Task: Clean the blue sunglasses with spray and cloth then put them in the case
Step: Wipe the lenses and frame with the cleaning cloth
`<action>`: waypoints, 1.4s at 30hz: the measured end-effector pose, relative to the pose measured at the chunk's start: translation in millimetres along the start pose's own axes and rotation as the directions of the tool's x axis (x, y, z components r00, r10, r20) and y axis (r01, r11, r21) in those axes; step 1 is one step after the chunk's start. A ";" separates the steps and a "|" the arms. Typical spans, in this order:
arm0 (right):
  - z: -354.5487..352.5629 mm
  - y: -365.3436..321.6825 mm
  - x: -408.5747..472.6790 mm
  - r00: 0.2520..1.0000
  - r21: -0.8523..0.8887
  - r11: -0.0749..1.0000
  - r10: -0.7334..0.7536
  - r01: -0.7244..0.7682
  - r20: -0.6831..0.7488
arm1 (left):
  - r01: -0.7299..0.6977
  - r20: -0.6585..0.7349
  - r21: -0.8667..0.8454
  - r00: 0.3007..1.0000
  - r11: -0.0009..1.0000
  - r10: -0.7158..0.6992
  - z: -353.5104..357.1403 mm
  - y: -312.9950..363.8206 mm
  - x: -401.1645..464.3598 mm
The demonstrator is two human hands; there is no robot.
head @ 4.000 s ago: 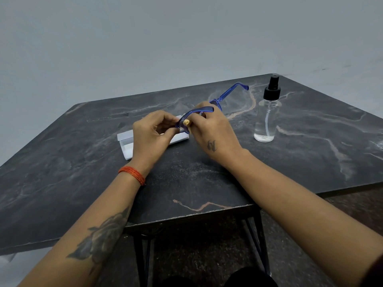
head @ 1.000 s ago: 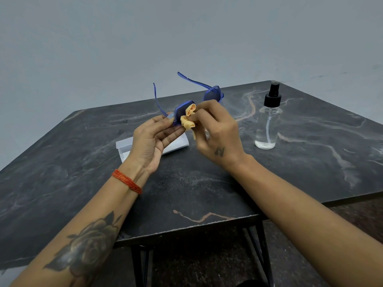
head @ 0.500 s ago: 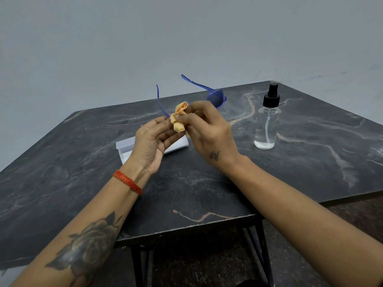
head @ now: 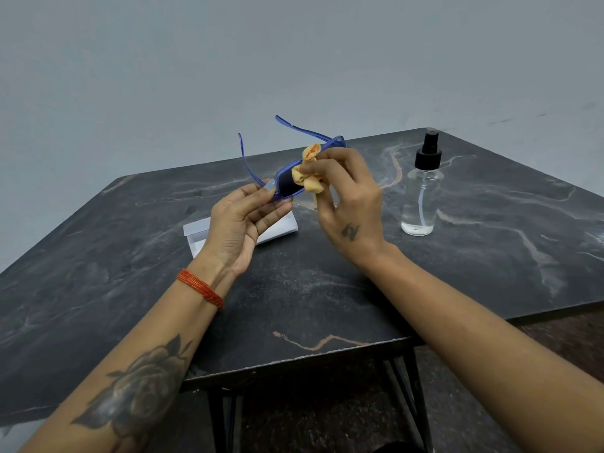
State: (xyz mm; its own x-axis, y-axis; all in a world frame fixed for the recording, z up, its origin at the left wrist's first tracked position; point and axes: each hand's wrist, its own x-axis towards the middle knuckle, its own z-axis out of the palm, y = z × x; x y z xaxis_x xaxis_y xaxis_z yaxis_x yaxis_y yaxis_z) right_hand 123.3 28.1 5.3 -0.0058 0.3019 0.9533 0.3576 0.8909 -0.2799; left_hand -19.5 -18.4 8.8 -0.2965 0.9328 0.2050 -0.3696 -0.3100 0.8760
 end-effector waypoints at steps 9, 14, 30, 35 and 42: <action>2.6 -3.2 -7.1 0.964 0.053 0.980 -0.200 0.194 0.177 | -0.037 0.010 -0.005 0.999 0.999 0.037 -0.1 0.3 -1.4; 3.6 2.8 -7.8 0.966 0.026 0.979 -0.203 0.202 0.158 | -0.018 0.010 0.008 1.000 1.000 0.018 0.1 -0.4 -0.7; 6.0 -2.6 -8.1 0.979 0.089 0.985 -0.160 0.149 0.129 | -0.026 0.025 0.009 0.999 1.000 0.026 0.3 0.1 -1.3; 6.1 1.9 -9.0 0.962 0.042 0.977 -0.212 0.208 0.174 | -0.015 0.012 -0.007 1.000 1.000 0.015 0.2 2.2 -1.0; 4.6 6.5 -6.5 0.985 -0.024 0.993 -0.111 0.115 0.130 | 0.007 -0.004 -0.006 1.000 1.000 -0.007 -0.3 1.9 -0.3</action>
State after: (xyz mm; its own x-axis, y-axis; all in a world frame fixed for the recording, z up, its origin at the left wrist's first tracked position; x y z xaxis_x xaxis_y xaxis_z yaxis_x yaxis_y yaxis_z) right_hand 121.4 33.5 -3.2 -0.1671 0.2431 0.9555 0.3767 0.9113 -0.1660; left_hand -20.4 -19.3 10.3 -0.2975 0.9342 0.1970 -0.3771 -0.3046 0.8747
